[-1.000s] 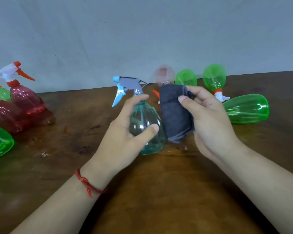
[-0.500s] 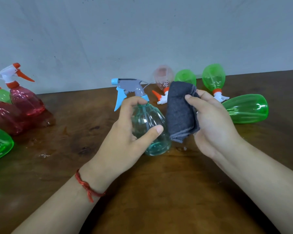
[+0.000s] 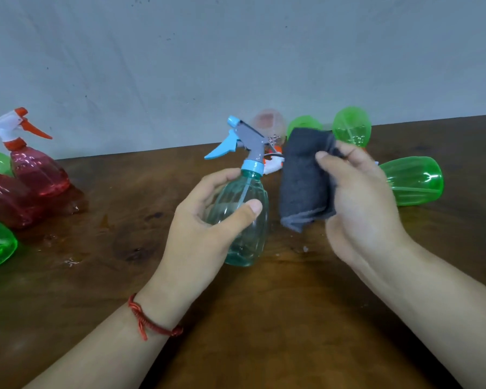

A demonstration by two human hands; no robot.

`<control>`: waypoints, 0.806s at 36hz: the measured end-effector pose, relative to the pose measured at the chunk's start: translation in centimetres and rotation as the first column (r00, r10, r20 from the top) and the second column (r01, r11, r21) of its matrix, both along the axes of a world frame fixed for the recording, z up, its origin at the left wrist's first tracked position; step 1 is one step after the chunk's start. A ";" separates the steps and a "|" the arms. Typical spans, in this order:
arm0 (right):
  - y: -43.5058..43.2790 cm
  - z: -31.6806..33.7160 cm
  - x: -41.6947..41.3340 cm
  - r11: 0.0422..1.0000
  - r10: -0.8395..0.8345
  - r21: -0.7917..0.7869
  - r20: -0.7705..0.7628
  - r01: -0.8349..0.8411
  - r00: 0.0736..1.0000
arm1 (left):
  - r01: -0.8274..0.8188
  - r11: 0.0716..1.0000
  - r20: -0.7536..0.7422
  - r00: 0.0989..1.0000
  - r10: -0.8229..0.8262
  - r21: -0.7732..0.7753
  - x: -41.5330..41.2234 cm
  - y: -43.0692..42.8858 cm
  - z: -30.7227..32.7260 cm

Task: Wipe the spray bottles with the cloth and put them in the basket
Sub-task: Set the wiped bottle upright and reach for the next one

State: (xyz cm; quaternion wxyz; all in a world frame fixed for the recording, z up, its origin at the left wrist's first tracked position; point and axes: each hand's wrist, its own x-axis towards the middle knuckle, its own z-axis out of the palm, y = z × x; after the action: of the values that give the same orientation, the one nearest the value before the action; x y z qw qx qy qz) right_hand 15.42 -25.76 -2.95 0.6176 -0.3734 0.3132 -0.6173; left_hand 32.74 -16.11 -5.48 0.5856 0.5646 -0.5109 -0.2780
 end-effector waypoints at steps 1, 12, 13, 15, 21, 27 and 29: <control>-0.3 0.2 -0.4 0.994 -0.087 -0.064 -0.012 0.086 0.996 | -0.009 1.000 0.009 1.000 0.009 0.015 0.0 0.1 0.0; 0.0 0.0 -1.1 0.766 -0.389 -0.639 -0.373 0.071 0.842 | -0.004 1.000 0.250 0.968 0.004 0.000 -2.4 1.0 0.5; 0.1 -0.3 -0.9 0.747 -0.419 -0.662 -0.397 0.061 0.817 | -0.003 1.000 0.257 0.966 0.003 0.001 -2.6 1.0 0.5; 0.1 -0.8 -0.8 0.683 -0.507 -0.729 -0.431 0.043 0.746 | 0.001 1.000 0.263 0.965 -0.001 0.003 -2.7 1.0 0.6; 0.0 -1.3 -0.6 0.429 -0.682 -0.864 -0.501 -0.264 0.533 | -0.001 1.000 0.293 0.956 -0.004 0.015 -2.5 1.1 0.7; 0.0 -0.8 -0.5 0.377 -0.585 -0.798 -0.599 -0.470 0.548 | 0.074 0.997 0.231 0.970 -0.079 0.032 -2.3 0.8 0.7; -0.3 -0.5 -0.9 0.380 -0.599 -0.792 -0.605 -0.478 0.525 | 0.068 0.997 0.224 0.972 -0.075 0.037 -2.1 0.7 0.5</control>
State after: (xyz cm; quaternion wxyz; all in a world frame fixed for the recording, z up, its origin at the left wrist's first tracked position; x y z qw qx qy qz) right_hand 14.47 -26.04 -3.49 0.0294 -0.8801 0.1850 -0.4363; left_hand 30.62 -15.39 -4.97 0.5052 0.5821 -0.5899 -0.2406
